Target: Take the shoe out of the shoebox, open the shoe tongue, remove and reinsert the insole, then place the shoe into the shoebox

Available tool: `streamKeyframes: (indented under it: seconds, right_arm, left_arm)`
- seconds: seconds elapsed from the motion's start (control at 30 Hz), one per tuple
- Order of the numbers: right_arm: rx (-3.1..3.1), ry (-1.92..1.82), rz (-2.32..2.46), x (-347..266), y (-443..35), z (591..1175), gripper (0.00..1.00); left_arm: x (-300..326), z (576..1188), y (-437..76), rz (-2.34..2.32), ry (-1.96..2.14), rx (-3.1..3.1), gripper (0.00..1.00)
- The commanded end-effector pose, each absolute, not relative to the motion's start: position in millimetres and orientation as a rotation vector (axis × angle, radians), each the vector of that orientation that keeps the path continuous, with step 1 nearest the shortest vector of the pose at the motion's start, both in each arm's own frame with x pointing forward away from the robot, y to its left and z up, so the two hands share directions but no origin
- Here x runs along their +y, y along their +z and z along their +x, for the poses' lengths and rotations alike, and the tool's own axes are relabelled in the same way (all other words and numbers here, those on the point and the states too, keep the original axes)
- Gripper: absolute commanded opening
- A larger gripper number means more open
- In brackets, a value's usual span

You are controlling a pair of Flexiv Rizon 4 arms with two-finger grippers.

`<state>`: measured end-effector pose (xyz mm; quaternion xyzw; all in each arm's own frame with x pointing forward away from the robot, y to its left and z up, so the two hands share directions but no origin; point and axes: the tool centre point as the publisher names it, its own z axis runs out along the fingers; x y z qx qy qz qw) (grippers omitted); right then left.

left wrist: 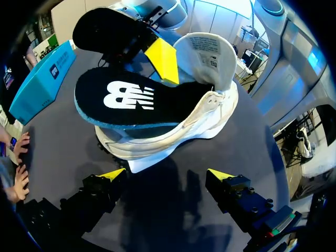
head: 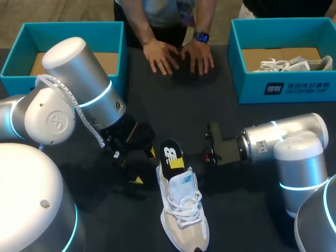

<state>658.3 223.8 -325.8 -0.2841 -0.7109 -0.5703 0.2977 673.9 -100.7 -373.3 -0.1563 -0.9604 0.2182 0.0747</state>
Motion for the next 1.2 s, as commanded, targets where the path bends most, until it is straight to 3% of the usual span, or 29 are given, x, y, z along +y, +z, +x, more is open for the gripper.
streamKeyframes:
  seconds: [0.03, 0.1, 0.2, 0.9, 1.0, 1.03, 1.2]
  right_arm:
    - [-1.884, -1.519, -0.756, 225, -325, 663, 0.21]
    - [-1.873, -1.526, -0.767, 225, -326, 665, 0.16]
    - [-1.850, -1.541, -0.786, 224, -328, 666, 0.00]
    - [-1.850, -1.458, -0.864, 222, -349, 646, 0.00]
    - [-1.855, -1.482, -0.854, 221, -344, 647, 0.29]
    - [-1.858, -1.486, -0.848, 222, -343, 648, 0.35]
    - [-1.868, -1.502, -0.808, 225, -336, 652, 0.35]
  left_arm:
    - [-101, 673, -373, -0.468, 0.650, -2.886, 1.00]
    - [-101, 673, -373, -0.468, 0.650, -2.886, 1.00]
    - [-101, 673, -373, -0.468, 0.650, -2.886, 1.00]
    - [-101, 673, -373, -0.468, 0.650, -2.886, 1.00]
    - [-101, 673, -373, -0.468, 0.650, -2.886, 1.00]
    - [-101, 673, -373, -0.468, 0.650, -2.886, 1.00]
    - [-101, 673, -373, -0.468, 0.650, -2.886, 1.00]
